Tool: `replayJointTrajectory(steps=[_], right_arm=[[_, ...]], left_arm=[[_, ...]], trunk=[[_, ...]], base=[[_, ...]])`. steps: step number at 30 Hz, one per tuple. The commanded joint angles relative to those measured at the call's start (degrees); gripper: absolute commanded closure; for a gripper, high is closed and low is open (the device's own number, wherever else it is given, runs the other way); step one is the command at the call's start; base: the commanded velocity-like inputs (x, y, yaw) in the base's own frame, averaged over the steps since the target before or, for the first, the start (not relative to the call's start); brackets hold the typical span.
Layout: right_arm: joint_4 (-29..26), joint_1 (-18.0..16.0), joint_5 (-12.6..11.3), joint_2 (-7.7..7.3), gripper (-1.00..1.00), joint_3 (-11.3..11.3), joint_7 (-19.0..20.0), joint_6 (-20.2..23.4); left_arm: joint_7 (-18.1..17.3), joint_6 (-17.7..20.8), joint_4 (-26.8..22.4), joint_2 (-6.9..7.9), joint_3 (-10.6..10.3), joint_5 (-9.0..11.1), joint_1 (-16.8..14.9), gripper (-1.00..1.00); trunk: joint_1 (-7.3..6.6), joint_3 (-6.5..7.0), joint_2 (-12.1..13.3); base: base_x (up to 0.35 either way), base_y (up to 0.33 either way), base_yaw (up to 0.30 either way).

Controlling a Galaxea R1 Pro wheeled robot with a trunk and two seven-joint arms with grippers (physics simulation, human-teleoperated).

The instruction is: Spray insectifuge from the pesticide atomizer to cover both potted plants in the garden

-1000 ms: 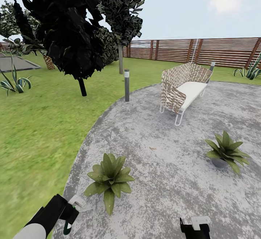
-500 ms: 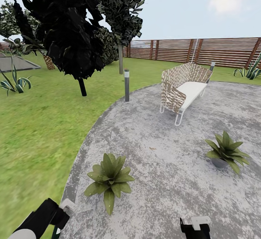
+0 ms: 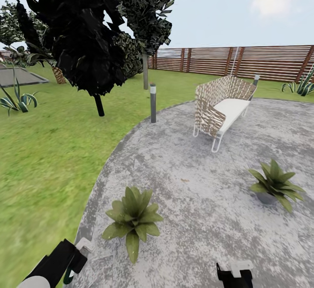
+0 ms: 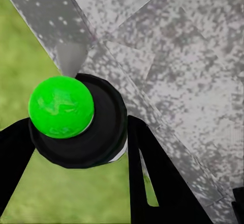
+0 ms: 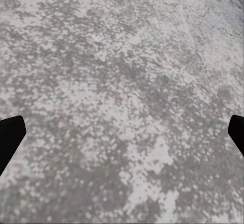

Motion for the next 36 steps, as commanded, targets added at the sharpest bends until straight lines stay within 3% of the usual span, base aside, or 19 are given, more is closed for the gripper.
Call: replayJointTrajectory(steps=[1,8,12,15,19,26,36], right_arm=[[0.1,0.0,0.6,0.03,-1.0,-0.4,-0.2,-0.2],[0.1,0.0,0.6,0.03,-1.0,-0.4,-0.2,-0.2],[0.1,0.0,0.6,0.03,-1.0,-0.4,-0.2,-0.2],[0.1,0.0,0.6,0.06,-1.0,-0.4,-0.2,-0.2],[0.1,0.0,0.6,0.11,-1.0,-0.4,-0.3,-0.2],[0.1,0.0,0.6,0.12,-1.0,-0.4,-0.3,-0.2],[0.1,0.0,0.6,0.12,-1.0,-0.4,-0.3,-0.2]], left_arm=[[-0.6,0.1,-0.1,-0.05,0.3,-0.6,0.0,1.0],[-1.4,0.4,0.6,-0.37,0.1,-0.7,0.0,1.0],[-7.0,0.6,0.8,-0.03,-0.3,-1.2,0.0,1.0],[-8.0,0.6,0.5,-0.42,-0.3,-1.5,0.0,1.0],[-7.6,0.5,-0.1,-0.49,-0.2,-1.6,0.0,1.0],[-3.5,0.6,0.0,-0.52,0.1,-1.4,0.0,1.0],[-3.2,0.5,0.5,-0.58,0.1,-1.5,0.0,1.0]], trunk=[[0.01,-0.05,0.0],[0.01,-0.05,0.0],[0.01,-0.05,0.0],[0.01,-0.05,0.0],[0.01,-0.05,0.0],[0.01,-0.05,0.0],[0.01,-0.07,0.0]], base=[[0.264,0.179,0.0],[0.104,0.074,0.0],[0.003,0.002,0.0],[0.0,0.0,0.024],[0.0,0.0,0.236],[0.0,0.0,0.238],[0.0,-0.122,0.017]])
